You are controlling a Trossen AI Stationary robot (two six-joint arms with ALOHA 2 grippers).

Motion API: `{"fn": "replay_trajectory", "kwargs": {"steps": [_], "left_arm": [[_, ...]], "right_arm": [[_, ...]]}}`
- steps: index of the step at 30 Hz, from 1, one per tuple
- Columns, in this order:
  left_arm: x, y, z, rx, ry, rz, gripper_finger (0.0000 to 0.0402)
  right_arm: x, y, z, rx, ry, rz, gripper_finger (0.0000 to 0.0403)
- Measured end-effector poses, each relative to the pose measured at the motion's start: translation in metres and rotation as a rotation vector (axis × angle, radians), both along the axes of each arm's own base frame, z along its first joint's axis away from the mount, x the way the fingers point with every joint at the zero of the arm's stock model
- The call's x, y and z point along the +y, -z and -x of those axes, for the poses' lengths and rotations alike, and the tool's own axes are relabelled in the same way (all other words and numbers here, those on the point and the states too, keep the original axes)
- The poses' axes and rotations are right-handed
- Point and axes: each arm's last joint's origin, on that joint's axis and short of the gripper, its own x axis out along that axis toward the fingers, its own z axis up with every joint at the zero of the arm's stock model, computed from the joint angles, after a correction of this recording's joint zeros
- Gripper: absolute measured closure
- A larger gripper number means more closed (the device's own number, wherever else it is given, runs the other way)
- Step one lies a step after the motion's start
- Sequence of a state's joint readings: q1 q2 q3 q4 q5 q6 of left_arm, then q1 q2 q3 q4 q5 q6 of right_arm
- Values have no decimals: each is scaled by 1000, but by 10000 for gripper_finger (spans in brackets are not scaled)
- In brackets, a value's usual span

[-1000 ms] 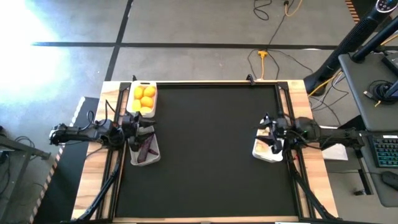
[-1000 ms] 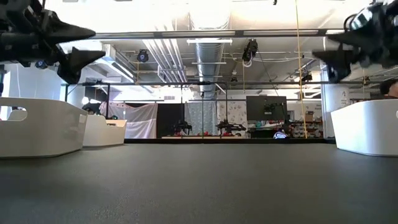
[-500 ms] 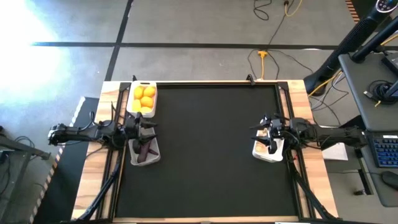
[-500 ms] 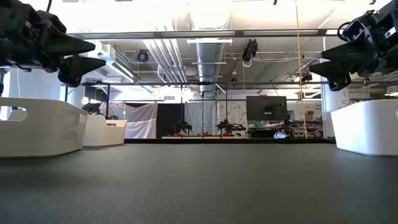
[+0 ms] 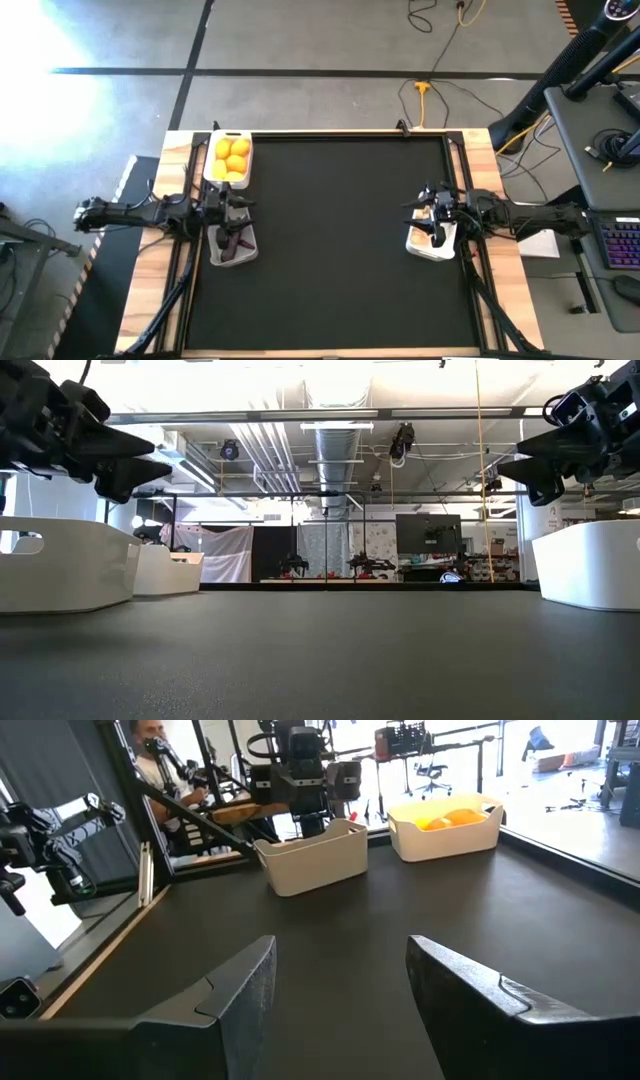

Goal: Sort produce into baskets
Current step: Return to Home Position

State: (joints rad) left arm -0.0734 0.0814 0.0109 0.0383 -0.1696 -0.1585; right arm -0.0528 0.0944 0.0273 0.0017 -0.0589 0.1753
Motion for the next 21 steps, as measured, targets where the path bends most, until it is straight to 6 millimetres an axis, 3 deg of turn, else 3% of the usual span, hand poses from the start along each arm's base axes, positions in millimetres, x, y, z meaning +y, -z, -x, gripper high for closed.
{"fn": "replay_trajectory", "kwargs": {"steps": [21], "left_arm": [[0, 3, -5, 60, -6, -5, 167]], "right_arm": [[0, -1, 0, -2, 1, 0, 186]]}}
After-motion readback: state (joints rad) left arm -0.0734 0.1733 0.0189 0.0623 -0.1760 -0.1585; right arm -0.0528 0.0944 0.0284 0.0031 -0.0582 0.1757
